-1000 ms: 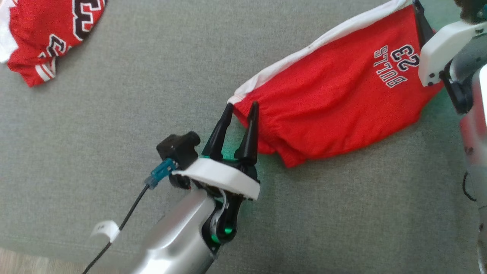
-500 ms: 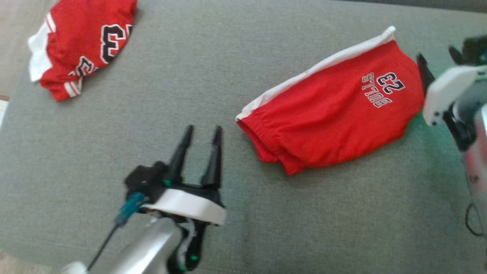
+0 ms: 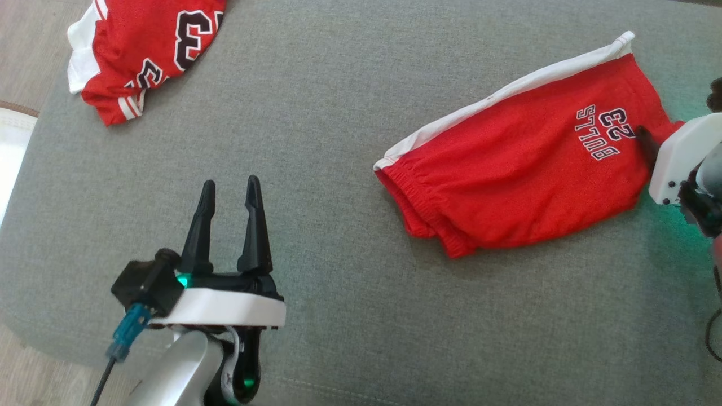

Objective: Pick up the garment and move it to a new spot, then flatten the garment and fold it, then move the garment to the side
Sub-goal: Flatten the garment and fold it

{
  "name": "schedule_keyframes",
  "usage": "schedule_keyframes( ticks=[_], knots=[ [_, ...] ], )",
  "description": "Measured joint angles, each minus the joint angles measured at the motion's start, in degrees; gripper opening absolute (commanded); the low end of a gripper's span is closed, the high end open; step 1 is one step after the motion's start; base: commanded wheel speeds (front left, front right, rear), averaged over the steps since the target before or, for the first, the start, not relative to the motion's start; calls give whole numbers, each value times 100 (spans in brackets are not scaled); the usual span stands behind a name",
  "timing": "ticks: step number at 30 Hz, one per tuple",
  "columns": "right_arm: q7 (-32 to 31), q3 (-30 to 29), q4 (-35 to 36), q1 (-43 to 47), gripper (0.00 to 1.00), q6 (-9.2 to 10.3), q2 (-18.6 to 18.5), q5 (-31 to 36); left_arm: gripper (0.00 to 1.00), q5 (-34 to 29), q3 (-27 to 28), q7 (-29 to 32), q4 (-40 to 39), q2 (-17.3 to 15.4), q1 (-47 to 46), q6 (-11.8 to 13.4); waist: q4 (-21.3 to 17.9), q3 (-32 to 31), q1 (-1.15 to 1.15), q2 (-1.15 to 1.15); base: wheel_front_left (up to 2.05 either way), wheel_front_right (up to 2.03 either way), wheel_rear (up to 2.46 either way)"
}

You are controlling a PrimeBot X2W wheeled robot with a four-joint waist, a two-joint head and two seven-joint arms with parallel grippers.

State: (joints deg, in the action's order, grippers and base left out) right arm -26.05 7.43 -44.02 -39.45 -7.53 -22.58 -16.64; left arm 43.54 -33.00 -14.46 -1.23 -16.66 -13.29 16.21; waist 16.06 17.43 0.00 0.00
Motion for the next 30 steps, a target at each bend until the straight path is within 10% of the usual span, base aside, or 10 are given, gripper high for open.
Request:
schedule_keyframes(
  ticks=[1, 2, 6, 30],
  knots=[
    [-87, 31, 54, 18, 96, 0, -10, -81, 100, -16, 12, 0, -16, 4, 21, 0, 1, 1, 0, 0, 0, 0, 0],
    [-154, 74, 93, 19, 62, 0, -25, -164, 100, -30, 31, 0, -30, 9, 49, -2, -1, 3, 0, 0, 0, 0, 0],
    [-327, 172, 250, 45, 0, 0, -11, -460, 100, -63, 224, 0, -48, 40, 103, -5, -62, -12, 0, 0, 0, 0, 0],
    [1125, -1962, 1639, 2150, 0, 0, 1605, 680, 100, -269, 756, -1, 9, 100, 806, -66, -1349, -1009, -1, 0, 0, 0, 0]
  ],
)
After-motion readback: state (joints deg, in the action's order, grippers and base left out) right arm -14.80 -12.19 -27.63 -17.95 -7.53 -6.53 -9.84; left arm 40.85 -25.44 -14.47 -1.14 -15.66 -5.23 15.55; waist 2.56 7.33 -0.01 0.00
